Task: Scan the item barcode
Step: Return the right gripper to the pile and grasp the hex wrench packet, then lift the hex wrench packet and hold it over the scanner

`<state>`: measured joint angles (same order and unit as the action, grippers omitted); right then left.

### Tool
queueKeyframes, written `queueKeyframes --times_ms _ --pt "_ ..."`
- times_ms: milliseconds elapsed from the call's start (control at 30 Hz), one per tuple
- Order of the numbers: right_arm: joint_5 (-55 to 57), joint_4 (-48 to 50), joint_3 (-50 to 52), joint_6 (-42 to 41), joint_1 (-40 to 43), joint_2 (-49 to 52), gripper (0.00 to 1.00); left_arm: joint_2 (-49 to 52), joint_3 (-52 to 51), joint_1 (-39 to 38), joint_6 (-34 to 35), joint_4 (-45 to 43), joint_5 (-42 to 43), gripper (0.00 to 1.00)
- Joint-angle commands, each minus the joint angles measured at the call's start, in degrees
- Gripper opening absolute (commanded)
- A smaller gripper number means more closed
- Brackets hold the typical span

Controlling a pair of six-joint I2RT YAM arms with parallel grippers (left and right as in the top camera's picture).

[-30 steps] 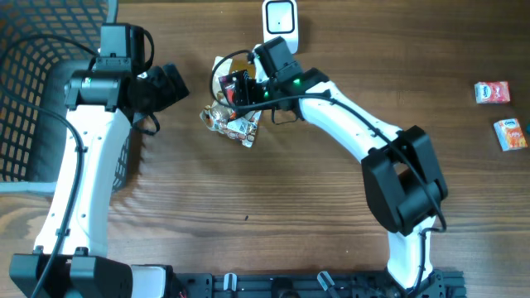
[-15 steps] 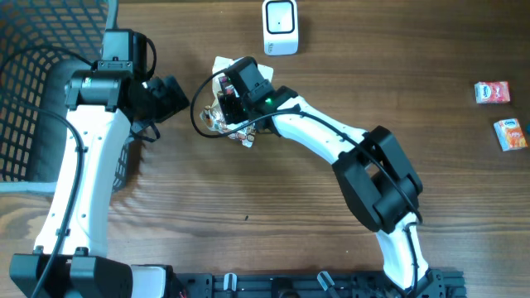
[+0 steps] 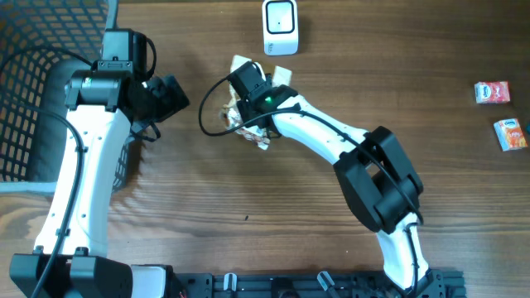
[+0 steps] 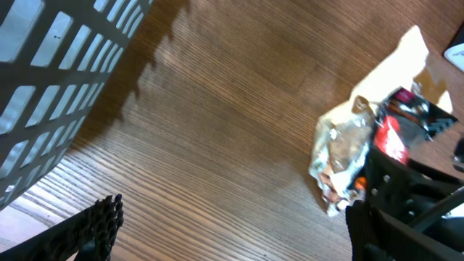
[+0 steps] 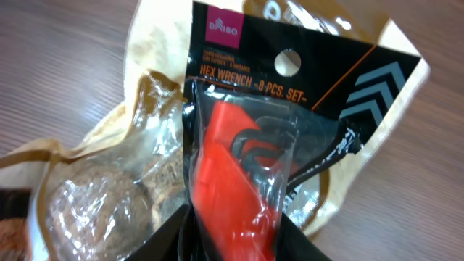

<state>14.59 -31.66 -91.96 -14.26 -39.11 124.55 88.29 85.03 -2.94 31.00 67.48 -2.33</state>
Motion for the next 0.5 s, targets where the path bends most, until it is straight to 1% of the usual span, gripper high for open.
queueKeyframes --times_ms 0,67,167,267,367,433,467 --pt "5.81 -5.49 0.02 -1.33 3.63 -2.75 0.33 0.24 0.04 0.22 0.98 -0.20 -1.01 1.00" --pt "5.73 -9.05 0.02 -1.53 6.03 -3.34 0.33 0.24 0.04 0.22 0.98 -0.20 -1.01 1.00" --pt "2.73 -13.42 0.02 -1.99 9.01 -4.50 0.31 0.24 0.04 0.22 0.98 -0.37 -1.01 1.00" --pt "-0.26 -16.04 -0.02 -2.40 11.08 -8.72 0.31 0.24 0.04 0.22 1.01 -1.05 -1.01 1.00" --pt "-1.95 -19.52 -0.02 -5.68 13.20 -14.53 0.26 0.24 0.04 0.22 0.98 -1.03 -0.98 1.00" --pt "-7.08 -20.22 -0.02 -5.35 15.87 -17.09 0.24 0.24 0.04 0.22 0.98 -1.07 -1.01 1.00" --pt "-9.18 -20.00 -0.02 -5.25 16.59 -17.09 0.26 0.24 0.04 0.22 0.98 -1.18 -0.98 1.00"
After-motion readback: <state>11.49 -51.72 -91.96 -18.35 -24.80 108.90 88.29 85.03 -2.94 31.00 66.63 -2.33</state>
